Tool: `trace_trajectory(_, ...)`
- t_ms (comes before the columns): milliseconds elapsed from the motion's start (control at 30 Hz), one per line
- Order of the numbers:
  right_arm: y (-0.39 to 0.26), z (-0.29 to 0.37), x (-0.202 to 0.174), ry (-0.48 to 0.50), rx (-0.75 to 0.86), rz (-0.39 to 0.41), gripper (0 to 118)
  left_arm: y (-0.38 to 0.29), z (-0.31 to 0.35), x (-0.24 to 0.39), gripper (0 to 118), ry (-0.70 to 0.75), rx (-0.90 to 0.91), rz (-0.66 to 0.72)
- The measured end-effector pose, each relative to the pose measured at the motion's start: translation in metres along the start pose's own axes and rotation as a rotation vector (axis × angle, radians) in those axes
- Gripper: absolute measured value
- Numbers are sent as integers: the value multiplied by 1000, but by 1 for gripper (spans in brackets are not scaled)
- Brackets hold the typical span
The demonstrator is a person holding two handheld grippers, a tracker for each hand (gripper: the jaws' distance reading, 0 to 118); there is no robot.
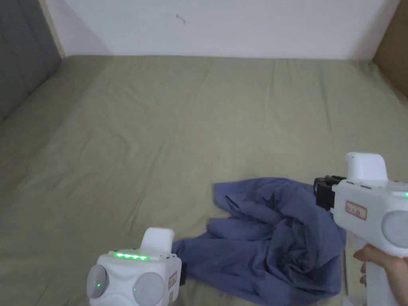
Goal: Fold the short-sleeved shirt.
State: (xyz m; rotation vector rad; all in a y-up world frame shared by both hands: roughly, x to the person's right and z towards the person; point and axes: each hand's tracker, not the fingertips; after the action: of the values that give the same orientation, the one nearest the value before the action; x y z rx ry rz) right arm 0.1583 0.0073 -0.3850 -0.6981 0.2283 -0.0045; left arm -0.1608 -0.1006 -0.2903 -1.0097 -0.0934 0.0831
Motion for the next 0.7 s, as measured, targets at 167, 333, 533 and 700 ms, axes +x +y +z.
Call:
trace_trajectory(167, 55, -84, -12, 179, -197, 77, 90, 6, 30, 3, 2, -26, 31, -2)
trace_trajectory(333, 62, -191, -37, 95, -426, 272, 89, 13, 36, 1, 2, -74, 42, 16)
trace_trajectory(533, 40, -236, -20, 102, -554, 195, 89, 15, 29, -5, 2, -83, 25, 40)
trace_trajectory(700, 41, -215, -29, 91, -531, 321, 19, 14, 26, -5, 2, -88, 22, 60)
